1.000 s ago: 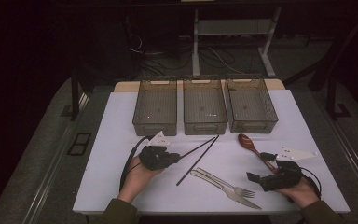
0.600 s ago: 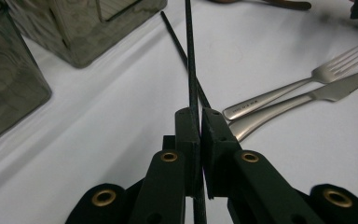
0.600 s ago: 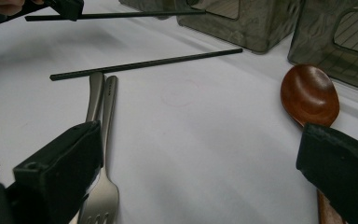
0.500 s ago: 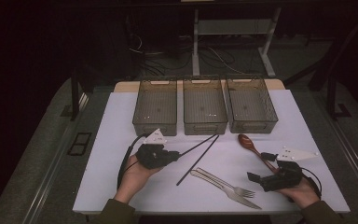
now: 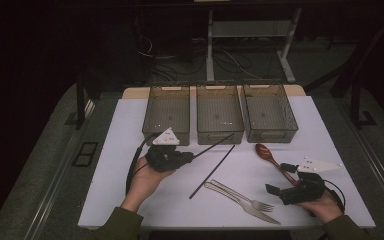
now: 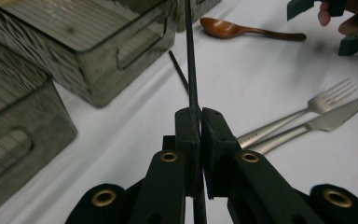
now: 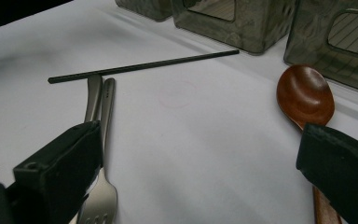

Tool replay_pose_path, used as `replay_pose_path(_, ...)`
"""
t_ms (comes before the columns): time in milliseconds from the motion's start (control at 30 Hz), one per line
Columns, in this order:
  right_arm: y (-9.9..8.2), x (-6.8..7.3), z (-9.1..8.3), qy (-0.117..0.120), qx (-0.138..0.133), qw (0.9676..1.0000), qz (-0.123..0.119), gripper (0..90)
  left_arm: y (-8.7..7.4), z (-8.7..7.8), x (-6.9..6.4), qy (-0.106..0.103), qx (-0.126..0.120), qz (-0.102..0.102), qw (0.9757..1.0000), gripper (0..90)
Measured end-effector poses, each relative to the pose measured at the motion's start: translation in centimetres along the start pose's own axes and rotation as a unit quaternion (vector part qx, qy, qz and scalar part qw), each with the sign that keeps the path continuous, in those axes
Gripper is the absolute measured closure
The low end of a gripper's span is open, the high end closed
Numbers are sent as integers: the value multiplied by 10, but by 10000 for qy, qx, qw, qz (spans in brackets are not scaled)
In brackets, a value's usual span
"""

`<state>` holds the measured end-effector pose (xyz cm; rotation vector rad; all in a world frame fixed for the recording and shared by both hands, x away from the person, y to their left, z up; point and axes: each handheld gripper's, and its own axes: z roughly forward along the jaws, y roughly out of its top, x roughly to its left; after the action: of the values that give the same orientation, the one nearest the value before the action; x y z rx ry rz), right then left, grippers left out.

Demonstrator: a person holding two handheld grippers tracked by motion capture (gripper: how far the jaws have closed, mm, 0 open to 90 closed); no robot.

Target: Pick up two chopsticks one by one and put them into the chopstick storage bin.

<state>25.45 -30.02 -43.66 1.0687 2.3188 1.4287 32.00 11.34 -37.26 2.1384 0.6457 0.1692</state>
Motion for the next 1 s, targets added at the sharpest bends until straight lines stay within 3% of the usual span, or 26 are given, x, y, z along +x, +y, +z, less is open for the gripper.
replay_pose_path(500,0,0,-1,-37,-13,10000,14,10,28,-14,24,262,-146,-81,9995,855)
replay_pose_path(1000,0,1,-2,-42,-35,10000,9,10,46,-15,56,716,-114,-291,9969,855)
